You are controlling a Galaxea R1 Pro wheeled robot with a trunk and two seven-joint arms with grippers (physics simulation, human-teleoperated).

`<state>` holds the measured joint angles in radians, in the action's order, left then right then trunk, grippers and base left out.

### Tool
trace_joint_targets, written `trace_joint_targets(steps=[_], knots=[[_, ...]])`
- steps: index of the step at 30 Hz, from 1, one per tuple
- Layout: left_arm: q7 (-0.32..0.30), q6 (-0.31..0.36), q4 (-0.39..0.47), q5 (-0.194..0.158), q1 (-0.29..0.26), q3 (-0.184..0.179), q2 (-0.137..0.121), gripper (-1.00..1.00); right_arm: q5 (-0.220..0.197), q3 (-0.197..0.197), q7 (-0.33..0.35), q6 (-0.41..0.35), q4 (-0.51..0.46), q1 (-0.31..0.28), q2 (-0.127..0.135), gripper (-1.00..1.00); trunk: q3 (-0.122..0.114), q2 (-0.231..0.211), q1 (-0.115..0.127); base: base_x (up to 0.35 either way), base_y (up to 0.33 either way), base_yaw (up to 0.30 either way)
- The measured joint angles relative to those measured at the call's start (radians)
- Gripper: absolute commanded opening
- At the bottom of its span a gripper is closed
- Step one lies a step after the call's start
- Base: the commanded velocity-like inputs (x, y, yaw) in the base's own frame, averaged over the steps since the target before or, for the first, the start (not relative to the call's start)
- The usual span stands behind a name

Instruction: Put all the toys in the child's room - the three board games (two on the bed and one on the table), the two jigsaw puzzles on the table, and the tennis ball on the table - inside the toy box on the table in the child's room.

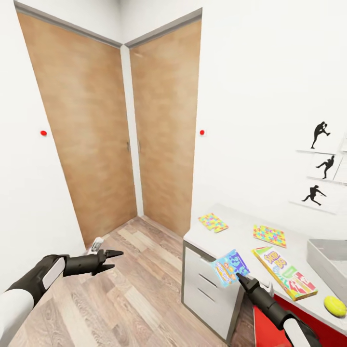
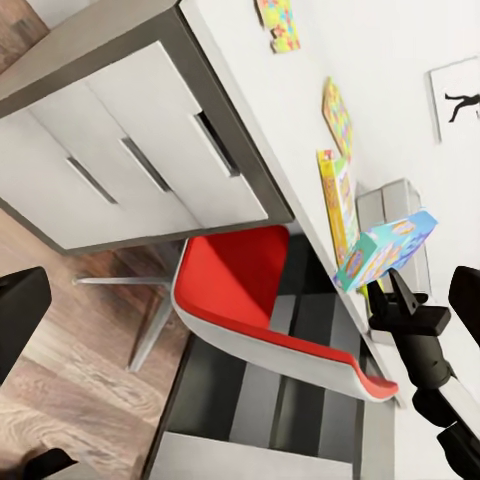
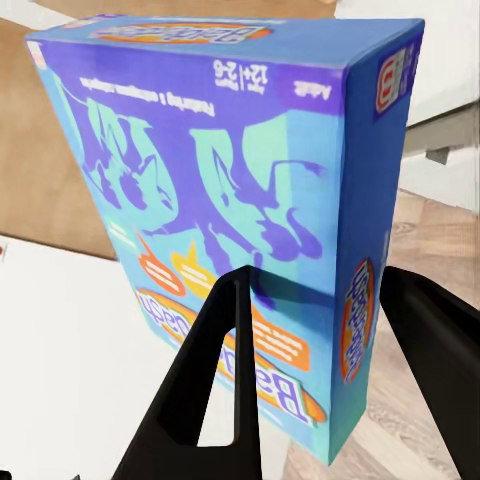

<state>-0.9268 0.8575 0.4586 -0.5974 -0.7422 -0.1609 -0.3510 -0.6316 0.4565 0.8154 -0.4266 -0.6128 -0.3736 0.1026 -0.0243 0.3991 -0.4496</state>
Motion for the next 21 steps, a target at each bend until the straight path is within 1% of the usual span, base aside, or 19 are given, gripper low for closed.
trace_joint_targets(steps=[3, 5, 7, 9, 10, 11, 13, 14, 16, 18, 20, 21], knots=[[-0.003, 0.001, 0.000, -0.001, 0.000, 0.000, 0.000, 1.00, -0.001, 0.000, 0.001, -0.003, -0.020, 0.000, 0.000, -1.00, 0.003, 0.000, 0.000, 0.000, 0.000, -0.190], [-0.009, 0.001, 0.001, -0.001, 0.000, 0.000, -0.001, 1.00, -0.003, -0.002, 0.001, -0.012, -0.073, 0.000, 0.000, -1.00, 0.006, 0.000, 0.000, 0.000, 0.000, -0.172], [-0.014, 0.001, 0.014, -0.001, 0.000, 0.000, -0.003, 1.00, -0.006, -0.002, 0.002, -0.061, -0.164, 0.008, 0.000, -1.00, 0.008, 0.000, 0.000, 0.000, 0.000, -0.135], [-0.018, 0.003, 0.041, -0.002, 0.000, 0.001, -0.009, 1.00, 0.001, -0.001, 0.002, -0.145, -0.287, 0.042, -0.001, -1.00, 0.011, 0.000, 0.000, 0.000, 0.000, -0.073], [-0.021, 0.004, 0.049, -0.002, 0.000, 0.002, -0.012, 1.00, 0.005, -0.001, 0.001, -0.164, -0.319, 0.054, -0.001, -1.00, 0.012, 0.000, 0.000, 0.000, 0.000, -0.042], [-0.028, 0.005, 0.063, -0.005, 0.000, 0.002, -0.022, 1.00, 0.002, 0.000, 0.000, -0.201, -0.378, 0.076, -0.001, -1.00, 0.013, 0.000, 0.000, 0.000, 0.000, -0.033], [-0.041, 0.006, 0.075, -0.006, 0.000, 0.001, -0.034, 1.00, 0.004, 0.003, -0.002, -0.228, -0.431, 0.097, -0.001, -1.00, 0.015, 0.000, 0.000, 0.000, 0.000, -0.022], [-0.058, 0.007, 0.082, -0.008, 0.000, 0.001, -0.045, 1.00, 0.000, 0.008, -0.002, -0.248, -0.472, 0.113, -0.001, -1.00, 0.017, 0.000, 0.000, 0.000, 0.000, -0.014], [-0.080, 0.007, 0.087, -0.007, 0.001, 0.001, -0.055, 1.00, 0.001, 0.018, -0.003, -0.260, -0.503, 0.125, -0.001, -1.00, 0.019, 0.000, 0.000, 0.000, 0.000, -0.009], [-0.135, 0.007, 0.092, -0.003, 0.001, 0.001, -0.079, 1.00, 0.000, 0.045, -0.003, -0.278, -0.537, 0.139, -0.002, -1.00, 0.022, 0.000, 0.000, 0.000, 0.000, -0.007], [-0.169, 0.006, 0.094, -0.001, 0.002, 0.000, -0.095, 1.00, 0.000, 0.062, -0.002, -0.290, -0.549, 0.143, -0.002, -1.00, 0.024, 0.000, 0.000, 0.000, 0.000, -0.049], [-0.178, 0.005, 0.094, -0.001, 0.002, 0.000, -0.099, 1.00, 0.000, 0.066, -0.002, -0.295, -0.551, 0.144, -0.002, -1.00, 0.026, 0.000, 0.000, 0.000, 0.000, -0.088]])
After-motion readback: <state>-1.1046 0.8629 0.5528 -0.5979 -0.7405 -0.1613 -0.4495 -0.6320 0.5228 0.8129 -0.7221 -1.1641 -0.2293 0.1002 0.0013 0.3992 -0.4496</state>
